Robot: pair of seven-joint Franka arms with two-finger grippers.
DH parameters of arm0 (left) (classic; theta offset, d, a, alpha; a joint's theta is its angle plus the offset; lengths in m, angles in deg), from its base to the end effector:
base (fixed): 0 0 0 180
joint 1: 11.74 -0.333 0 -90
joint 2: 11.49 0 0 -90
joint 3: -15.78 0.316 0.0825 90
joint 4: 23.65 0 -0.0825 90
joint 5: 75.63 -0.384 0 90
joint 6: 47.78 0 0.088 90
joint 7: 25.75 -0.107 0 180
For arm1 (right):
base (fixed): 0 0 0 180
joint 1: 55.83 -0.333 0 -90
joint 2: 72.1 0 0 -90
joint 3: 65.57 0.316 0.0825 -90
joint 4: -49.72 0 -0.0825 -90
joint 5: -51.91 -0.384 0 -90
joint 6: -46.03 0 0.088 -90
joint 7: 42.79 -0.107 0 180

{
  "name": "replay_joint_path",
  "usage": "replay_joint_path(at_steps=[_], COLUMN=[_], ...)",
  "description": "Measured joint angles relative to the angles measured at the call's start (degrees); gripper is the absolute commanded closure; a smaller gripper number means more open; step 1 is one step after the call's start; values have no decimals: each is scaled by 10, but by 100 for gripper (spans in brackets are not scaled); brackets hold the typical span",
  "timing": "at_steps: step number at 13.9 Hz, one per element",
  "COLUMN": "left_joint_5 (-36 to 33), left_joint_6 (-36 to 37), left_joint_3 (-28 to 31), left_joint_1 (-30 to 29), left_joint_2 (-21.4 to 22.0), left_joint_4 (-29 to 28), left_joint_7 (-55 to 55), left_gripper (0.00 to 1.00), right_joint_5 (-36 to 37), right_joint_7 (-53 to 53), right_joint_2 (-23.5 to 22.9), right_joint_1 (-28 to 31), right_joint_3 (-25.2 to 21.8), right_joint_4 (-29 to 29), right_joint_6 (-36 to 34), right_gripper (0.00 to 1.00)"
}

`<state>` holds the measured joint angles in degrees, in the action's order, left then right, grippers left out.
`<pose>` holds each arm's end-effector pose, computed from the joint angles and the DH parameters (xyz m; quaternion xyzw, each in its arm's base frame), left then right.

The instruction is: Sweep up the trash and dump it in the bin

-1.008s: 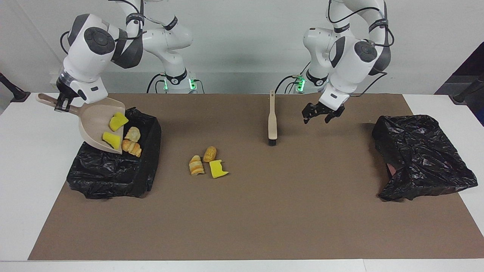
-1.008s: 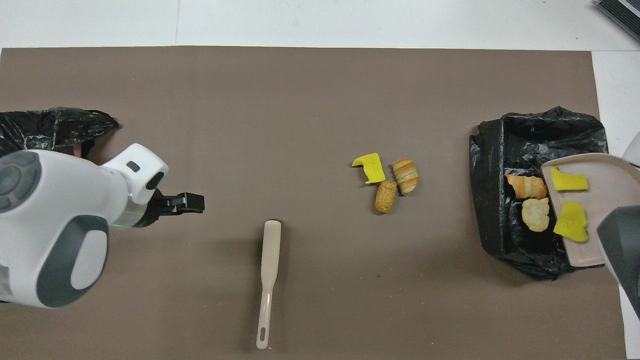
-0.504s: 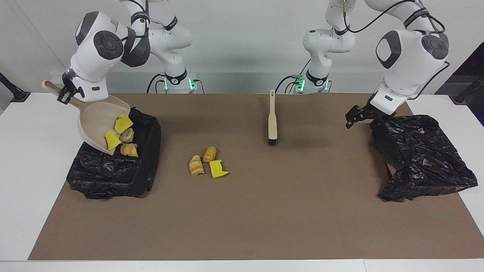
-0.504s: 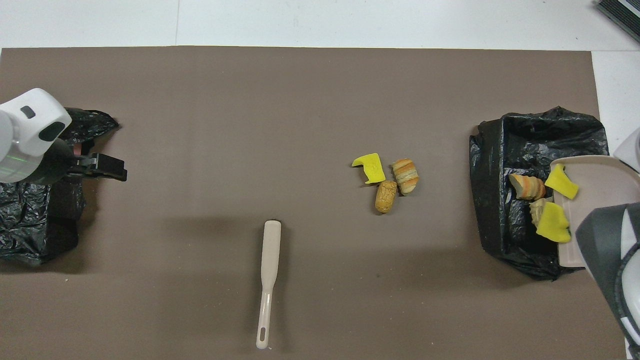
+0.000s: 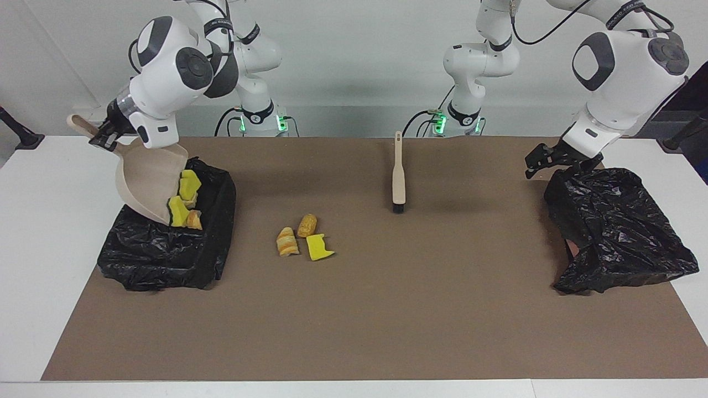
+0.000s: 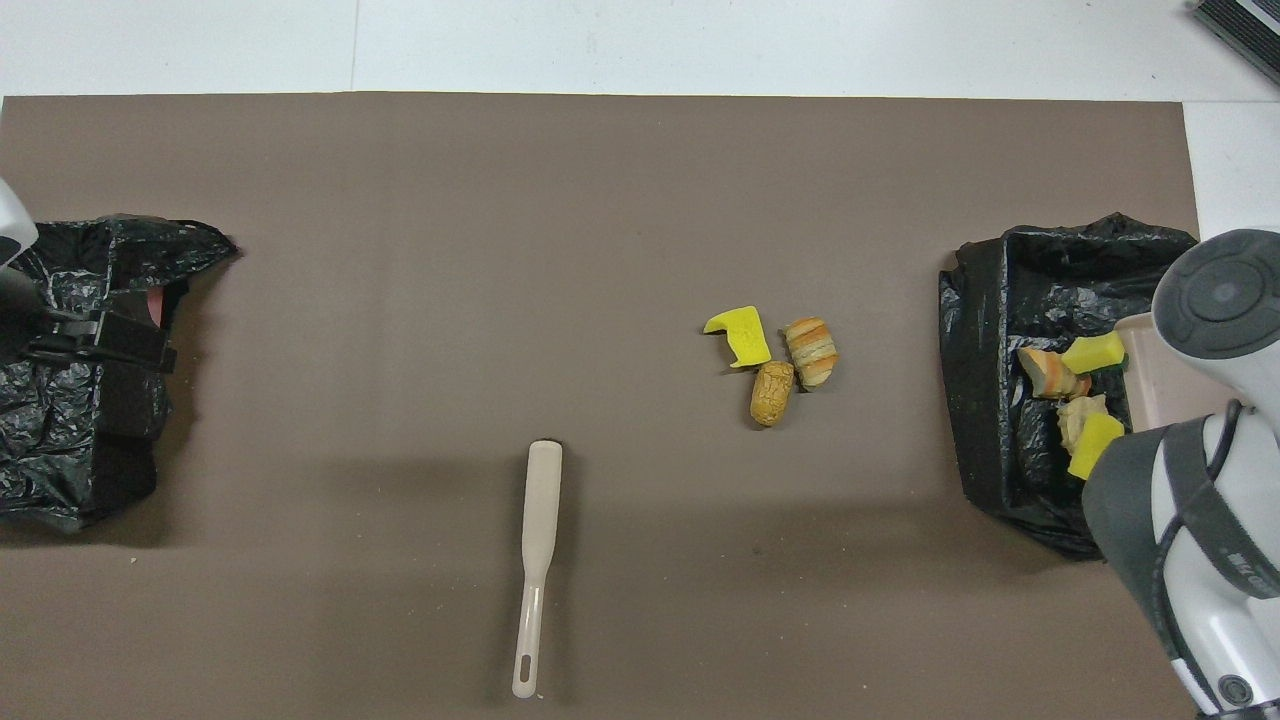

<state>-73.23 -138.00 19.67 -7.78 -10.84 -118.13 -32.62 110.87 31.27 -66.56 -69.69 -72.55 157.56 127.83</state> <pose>0.5487 -0.0049 0.5943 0.9975 -0.0598 -0.0302 0.0231 0.5106 -0.0432 0.5777 0.6415 0.5722 -0.3984 0.3198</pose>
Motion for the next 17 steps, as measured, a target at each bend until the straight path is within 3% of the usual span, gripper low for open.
replay_joint_path(at_steps=[3, 7, 13, 15, 17], left_joint_5=[-7, -15, -31, -31, -31], left_joint_6=[5, 5, 1, 1, 2], left_joint_3=[-2, -4, -9, -9, -9], left_joint_1=[0, 1, 2, 2, 2], left_joint_2=[11, 15, 27, 27, 27], left_joint_4=[3, -5, -11, -11, -11], left_joint_7=[2, 2, 2, 2, 2], left_gripper=[0, 0, 0, 0, 0], right_joint_5=[-65, -217, -466, -502, -509], right_joint_7=[-50, -236, -615, -767, -915], right_joint_2=[35, 53, 32, -12, -89], right_joint_1=[0, -1, 0, -2, -3], right_joint_3=[30, 72, 118, 170, 222], right_joint_4=[-37, -43, -42, -51, -97], right_joint_6=[-100, -115, 17, 66, 108], right_gripper=[100, 100, 100, 100, 100])
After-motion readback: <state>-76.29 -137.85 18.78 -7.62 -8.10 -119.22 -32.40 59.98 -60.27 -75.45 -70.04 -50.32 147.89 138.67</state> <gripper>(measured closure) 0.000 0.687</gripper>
